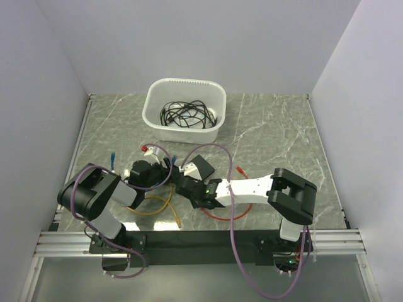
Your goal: Insert the plug into the switch port
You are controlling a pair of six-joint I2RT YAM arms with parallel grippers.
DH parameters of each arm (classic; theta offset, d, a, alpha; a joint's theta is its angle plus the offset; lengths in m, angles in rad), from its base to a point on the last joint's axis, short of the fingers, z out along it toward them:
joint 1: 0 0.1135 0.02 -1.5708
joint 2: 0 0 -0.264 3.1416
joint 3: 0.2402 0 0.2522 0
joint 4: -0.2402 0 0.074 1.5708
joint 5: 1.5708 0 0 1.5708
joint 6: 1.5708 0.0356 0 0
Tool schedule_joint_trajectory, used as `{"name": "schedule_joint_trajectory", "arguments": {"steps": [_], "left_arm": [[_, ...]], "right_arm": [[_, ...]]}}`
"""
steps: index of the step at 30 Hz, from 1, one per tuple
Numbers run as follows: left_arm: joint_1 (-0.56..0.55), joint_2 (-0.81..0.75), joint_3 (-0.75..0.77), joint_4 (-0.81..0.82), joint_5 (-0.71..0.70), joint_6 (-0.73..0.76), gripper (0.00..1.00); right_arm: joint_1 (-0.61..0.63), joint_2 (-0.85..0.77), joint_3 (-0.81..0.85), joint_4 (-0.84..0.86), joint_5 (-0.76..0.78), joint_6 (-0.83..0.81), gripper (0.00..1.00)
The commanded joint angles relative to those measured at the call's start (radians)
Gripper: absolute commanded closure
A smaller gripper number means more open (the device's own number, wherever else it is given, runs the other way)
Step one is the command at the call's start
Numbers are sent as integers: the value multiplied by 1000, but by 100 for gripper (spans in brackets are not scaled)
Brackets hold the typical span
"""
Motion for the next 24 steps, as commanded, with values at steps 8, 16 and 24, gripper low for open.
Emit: {"name": "schedule_joint_trajectory", "arguments": {"steps": [8,16,24], "left_arm": [[-22,-1,31,-94,25,45,25],[-22,16,57,-107,65,77,25],[-22,62,51,-45,111,85,25]], "right_arm": [[16,11,97,-11,244,-107,100],[25,-7,62,88,198,-261,100],[25,-26,-13,188,159,-322,100]]}}
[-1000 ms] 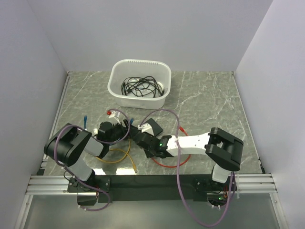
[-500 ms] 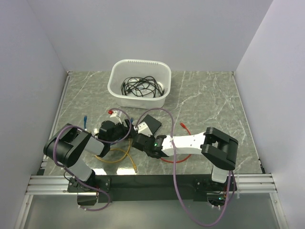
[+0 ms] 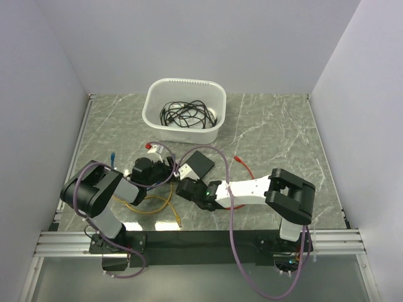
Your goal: Insert the plug into the switch port
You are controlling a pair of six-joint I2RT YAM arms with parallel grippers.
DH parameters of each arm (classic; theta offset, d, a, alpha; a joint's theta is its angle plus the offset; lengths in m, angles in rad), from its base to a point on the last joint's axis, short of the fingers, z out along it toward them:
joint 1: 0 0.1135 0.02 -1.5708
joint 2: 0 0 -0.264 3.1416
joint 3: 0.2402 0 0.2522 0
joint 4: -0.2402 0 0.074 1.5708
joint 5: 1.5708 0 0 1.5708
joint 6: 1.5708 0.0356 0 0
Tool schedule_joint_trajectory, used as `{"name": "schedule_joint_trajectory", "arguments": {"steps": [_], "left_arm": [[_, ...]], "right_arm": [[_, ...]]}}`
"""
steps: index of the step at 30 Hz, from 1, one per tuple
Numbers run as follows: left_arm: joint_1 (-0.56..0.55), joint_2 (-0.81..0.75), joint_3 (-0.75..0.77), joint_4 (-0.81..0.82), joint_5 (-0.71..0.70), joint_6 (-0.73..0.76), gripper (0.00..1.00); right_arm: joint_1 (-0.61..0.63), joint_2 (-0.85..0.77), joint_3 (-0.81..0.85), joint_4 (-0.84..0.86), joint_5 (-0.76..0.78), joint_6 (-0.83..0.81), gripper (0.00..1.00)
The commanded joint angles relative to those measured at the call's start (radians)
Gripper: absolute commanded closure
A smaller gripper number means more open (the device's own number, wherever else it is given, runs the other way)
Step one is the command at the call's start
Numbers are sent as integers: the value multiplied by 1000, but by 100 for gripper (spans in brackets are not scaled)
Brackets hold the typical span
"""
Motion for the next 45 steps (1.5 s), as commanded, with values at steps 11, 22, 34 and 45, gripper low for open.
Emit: {"name": "schedule_joint_trajectory", "arguments": {"steps": [11,22,34,45], "left_arm": [[-15,97,7,46,138,12,27],[-46,70,-18,43,120,7,29],[-168,84,-47,75,39,-49,28],[-201,107,-39,93,42,-71,28]], "right_arm": [[6,-84,-34,245,0,-71,100],[-9,-32,27,216,42,-34,100],[-67,11,87,228,14,34,100],[-78,55,127,313,-18,40,100]]}}
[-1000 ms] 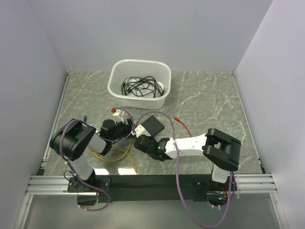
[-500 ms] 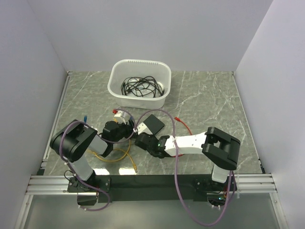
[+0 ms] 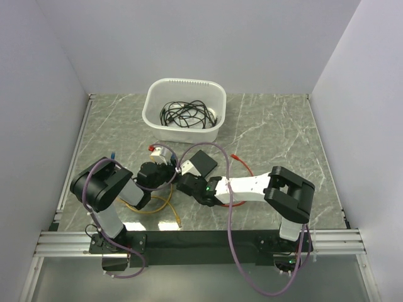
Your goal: Insert the plug into the switch port
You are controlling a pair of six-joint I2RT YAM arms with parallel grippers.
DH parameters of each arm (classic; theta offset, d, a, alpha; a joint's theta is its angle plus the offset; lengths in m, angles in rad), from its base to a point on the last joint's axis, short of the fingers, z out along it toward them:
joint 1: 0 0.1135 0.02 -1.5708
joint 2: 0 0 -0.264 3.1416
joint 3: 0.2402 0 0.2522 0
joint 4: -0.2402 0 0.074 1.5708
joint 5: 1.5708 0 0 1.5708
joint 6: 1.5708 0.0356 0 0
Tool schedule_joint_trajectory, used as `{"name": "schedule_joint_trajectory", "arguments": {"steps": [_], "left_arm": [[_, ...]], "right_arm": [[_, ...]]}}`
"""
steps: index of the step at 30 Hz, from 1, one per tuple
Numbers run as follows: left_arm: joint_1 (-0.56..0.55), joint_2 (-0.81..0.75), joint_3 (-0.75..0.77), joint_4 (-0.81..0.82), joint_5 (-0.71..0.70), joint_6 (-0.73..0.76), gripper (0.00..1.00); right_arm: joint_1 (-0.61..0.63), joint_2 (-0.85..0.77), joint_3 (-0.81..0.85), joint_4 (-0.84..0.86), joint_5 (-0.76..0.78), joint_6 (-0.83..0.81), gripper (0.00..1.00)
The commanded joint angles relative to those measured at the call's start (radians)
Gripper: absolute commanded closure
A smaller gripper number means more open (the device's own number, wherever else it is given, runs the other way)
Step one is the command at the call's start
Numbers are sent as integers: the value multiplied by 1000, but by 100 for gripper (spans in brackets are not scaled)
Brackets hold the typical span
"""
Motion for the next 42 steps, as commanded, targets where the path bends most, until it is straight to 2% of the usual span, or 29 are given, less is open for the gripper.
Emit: {"name": "schedule_joint_trajectory", "arguments": {"steps": [1,8,17,25,29,32,37,42], "left_arm": [[-99,9,-23,-92,199,-84,28],[-124,-50,-43,-119,189,-98,27],[-165,-54,-15,-159,191,-92,28],[-191,-50,-5,-164,194,-92,28],[-204,-60,0,-176,205,-83,28],[-213,-60,18,-213,199,-74,28],[-231,-62,31,-268,142,-73,27],[-259,-50,55,-320,91,-73,27]], "right_arm": [[-29,52,118,328,5,37,100],[-40,75,163,364,76,58,100],[-43,-34,6,735,-108,-25,100],[-57,-54,-54,887,-185,-51,100],[-65,-87,-100,1015,-225,-86,100],[-68,-88,-78,1004,-262,-126,100],[-63,-71,20,886,-129,-190,100],[-52,-43,66,857,-140,-213,100]]}}
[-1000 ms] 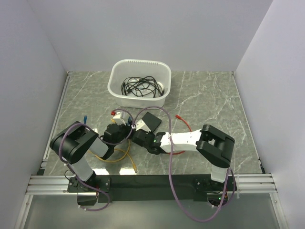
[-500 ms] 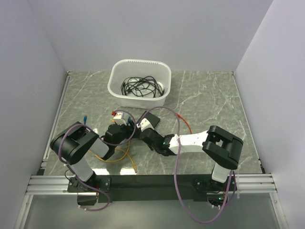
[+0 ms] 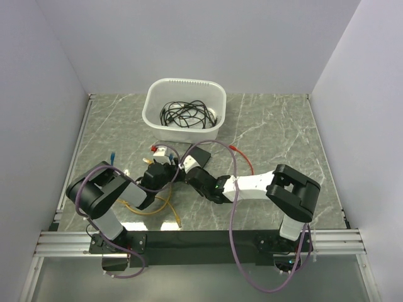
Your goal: Insert the plug into the switch port
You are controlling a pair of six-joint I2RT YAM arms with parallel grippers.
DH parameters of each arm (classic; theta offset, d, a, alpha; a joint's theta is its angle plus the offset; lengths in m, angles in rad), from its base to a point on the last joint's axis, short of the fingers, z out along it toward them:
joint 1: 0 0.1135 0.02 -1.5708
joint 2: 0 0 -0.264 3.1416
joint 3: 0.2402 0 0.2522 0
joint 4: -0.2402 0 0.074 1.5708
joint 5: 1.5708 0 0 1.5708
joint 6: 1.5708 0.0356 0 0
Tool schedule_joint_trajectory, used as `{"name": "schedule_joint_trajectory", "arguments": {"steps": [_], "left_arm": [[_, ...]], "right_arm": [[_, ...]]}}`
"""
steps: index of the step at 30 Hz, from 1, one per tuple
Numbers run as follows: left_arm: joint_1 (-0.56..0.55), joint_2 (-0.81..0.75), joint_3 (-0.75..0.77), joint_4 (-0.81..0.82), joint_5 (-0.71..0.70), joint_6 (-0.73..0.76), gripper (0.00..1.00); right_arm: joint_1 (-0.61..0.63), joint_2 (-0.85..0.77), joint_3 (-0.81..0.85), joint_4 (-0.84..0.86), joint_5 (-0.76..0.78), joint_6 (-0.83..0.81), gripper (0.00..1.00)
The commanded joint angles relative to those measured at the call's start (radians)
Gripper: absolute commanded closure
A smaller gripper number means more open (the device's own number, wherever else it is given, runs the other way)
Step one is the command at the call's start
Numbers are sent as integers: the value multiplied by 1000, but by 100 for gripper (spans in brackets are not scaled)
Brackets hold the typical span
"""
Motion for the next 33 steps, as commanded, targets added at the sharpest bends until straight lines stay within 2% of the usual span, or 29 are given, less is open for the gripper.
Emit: {"name": "schedule_joint_trajectory", "arguments": {"steps": [1,8,10,14,19,24,30,33], "left_arm": [[-159,27,28,-160,373,-141,27],[-190,62,34,-125,402,-144,28],[-190,63,31,-121,408,-140,28],[-192,45,33,-156,396,-121,28],[-192,-28,48,-275,326,-85,26],[-184,-73,112,-418,241,-39,25],[-120,-39,191,-443,280,0,25],[-90,0,234,-455,303,18,26]], "right_arm": [[24,-3,186,560,-93,1,100],[27,-19,87,809,-202,-54,100],[10,-26,79,827,-260,-35,100],[10,-52,86,769,-263,-35,100],[8,-121,30,689,-168,1,85],[22,-200,-136,727,-122,81,73],[39,-256,-220,724,-84,146,55],[51,-273,-225,689,-41,156,51]]}}
